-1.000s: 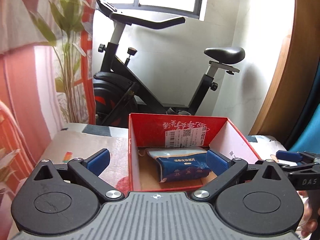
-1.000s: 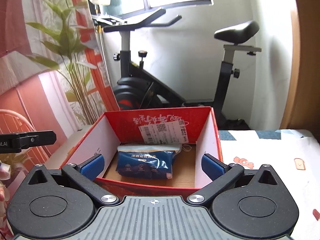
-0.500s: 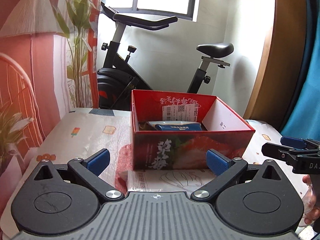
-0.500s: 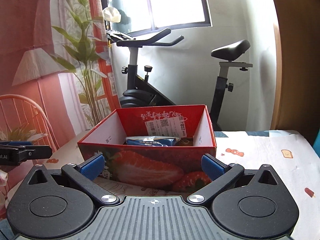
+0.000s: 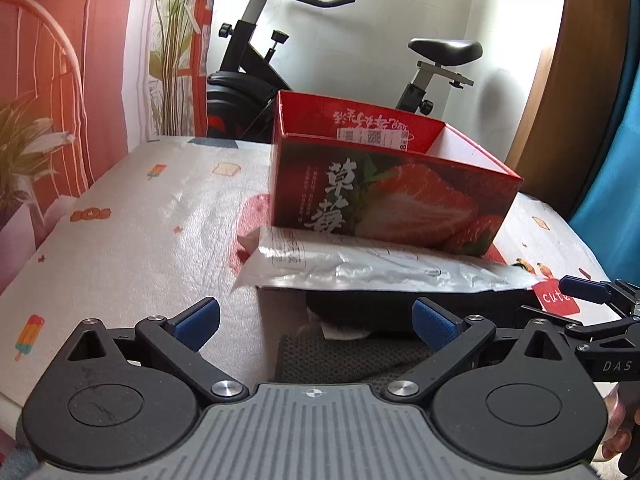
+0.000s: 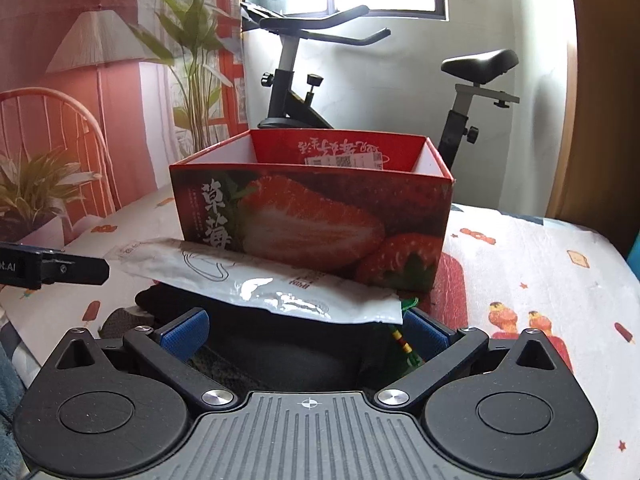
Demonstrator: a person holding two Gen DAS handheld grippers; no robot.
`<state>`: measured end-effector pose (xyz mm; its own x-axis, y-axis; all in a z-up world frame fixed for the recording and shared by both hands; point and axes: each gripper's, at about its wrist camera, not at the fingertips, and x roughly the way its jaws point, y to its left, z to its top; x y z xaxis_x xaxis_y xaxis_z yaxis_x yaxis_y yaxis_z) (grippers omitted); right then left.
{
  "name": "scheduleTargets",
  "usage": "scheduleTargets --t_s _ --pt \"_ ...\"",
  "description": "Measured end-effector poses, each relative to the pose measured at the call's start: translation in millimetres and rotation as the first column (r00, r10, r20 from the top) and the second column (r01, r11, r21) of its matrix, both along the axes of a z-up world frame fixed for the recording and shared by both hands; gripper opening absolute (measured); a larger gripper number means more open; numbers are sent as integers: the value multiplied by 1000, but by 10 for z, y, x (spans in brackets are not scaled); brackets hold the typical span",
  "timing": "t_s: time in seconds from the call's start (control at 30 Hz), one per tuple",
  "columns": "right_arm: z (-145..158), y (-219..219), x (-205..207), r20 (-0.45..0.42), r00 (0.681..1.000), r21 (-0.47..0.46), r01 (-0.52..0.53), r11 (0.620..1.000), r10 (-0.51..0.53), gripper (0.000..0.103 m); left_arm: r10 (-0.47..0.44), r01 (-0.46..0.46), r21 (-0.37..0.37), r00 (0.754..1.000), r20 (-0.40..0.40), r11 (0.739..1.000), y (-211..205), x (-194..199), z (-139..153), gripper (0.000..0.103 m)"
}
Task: Organize soft objects
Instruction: 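Withdraw the right gripper from the box and move to the grey towel, then close the right gripper on the grey knit towel's edge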
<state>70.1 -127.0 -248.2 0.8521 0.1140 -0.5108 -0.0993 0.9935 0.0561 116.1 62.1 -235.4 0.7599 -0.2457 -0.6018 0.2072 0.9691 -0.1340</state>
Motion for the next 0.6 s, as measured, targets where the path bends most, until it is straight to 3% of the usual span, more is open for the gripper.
scheduleTargets --t_s 0.47,0.6 --pt "-299 -204 -245 -118 988 51 103 993 -96 102 -5 4 -6 995 -103 1000 -29 4 -298 103" --pt "-360 -249 -209 -152 982 71 121 990 -109 93 10 -11 -8 994 -113 1000 -7 28 -326 103"
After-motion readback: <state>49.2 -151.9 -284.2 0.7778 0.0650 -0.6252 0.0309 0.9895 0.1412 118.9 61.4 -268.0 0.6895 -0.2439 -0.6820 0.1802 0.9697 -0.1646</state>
